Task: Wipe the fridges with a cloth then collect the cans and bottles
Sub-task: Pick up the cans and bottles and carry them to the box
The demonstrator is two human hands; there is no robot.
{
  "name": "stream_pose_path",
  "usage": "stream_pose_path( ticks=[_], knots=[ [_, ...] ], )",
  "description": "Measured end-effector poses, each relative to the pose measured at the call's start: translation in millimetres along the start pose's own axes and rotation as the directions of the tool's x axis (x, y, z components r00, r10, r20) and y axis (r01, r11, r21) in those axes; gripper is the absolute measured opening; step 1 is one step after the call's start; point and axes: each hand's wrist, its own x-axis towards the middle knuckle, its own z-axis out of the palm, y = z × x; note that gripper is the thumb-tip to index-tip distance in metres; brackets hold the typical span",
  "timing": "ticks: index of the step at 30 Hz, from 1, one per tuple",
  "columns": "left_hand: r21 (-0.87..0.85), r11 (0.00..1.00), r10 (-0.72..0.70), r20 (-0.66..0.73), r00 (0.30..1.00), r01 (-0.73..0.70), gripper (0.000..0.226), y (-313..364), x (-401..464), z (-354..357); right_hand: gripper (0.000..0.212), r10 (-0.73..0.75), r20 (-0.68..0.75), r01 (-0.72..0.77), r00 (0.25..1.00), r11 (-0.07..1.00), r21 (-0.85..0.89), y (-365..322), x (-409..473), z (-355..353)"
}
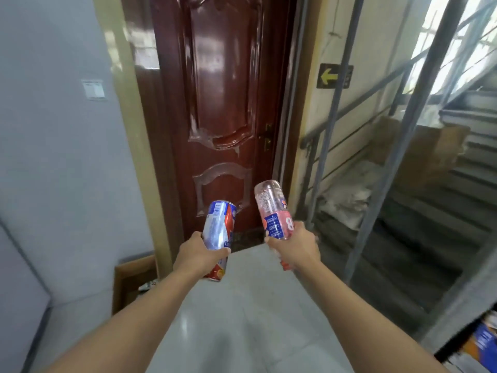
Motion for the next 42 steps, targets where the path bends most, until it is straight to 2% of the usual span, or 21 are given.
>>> stream_pose_path(
  ticks=[6,12,15,19,22,26,32,34,38,42],
  knots=[
    [-0.023,0.993,-0.120,-0.094,0.988,0.118,0.070,-5.9,90.7,7.7,0.071,-0.070,0.090,0.073,0.993,0.997,-0.031,-28.3,99.6,48.2],
    [-0.125,0.979,-0.182,-0.151,0.972,0.164,0.066,-7.2,187.8,7.6,0.070,-0.154,0.142,0.168,0.978,0.982,-0.088,-71.4,199.0,89.1],
    [-0.159,0.971,-0.207,-0.180,0.962,0.180,0.065,-4.0,224.7,4.4,0.071,-0.189,0.175,0.202,0.966,0.978,-0.060,-94.0,240.8,108.1],
    [-0.138,0.959,-0.275,-0.232,0.933,0.249,0.067,-9.0,270.0,-3.5,0.069,-0.256,0.285,0.272,0.924,0.962,-0.018,-126.2,288.3,145.5],
    [-0.171,0.935,-0.347,-0.279,0.895,0.310,0.061,-17.3,303.7,-11.3,0.066,-0.333,0.348,0.349,0.876,0.937,0.019,-155.0,327.6,181.9],
    [-0.277,0.884,-0.458,-0.349,0.818,0.377,0.054,-31.6,342.1,-15.1,0.065,-0.421,0.437,0.440,0.795,0.896,0.062,-191.4,377.8,230.9],
    [-0.343,0.770,-0.637,-0.455,0.622,0.538,0.064,-48.6,384.8,-16.8,0.057,-0.520,0.588,0.567,0.620,0.814,0.122,-243.8,437.7,304.1],
    [-0.383,0.723,-0.689,-0.459,0.561,0.575,0.067,-58.6,388.9,-14.8,0.060,-0.528,0.645,0.608,0.553,0.785,0.121,-256.1,442.6,328.3],
    [-0.483,0.629,-0.773,-0.472,0.424,0.609,0.067,-88.8,389.1,-18.6,0.065,-0.514,0.755,0.597,0.408,0.776,0.205,-276.1,435.6,382.9],
    [-0.535,0.547,-0.826,-0.471,0.311,0.644,0.067,-130.7,393.0,-29.2,0.067,-0.516,0.809,0.660,0.280,0.716,0.228,-300.1,420.6,439.4]
  ],
)
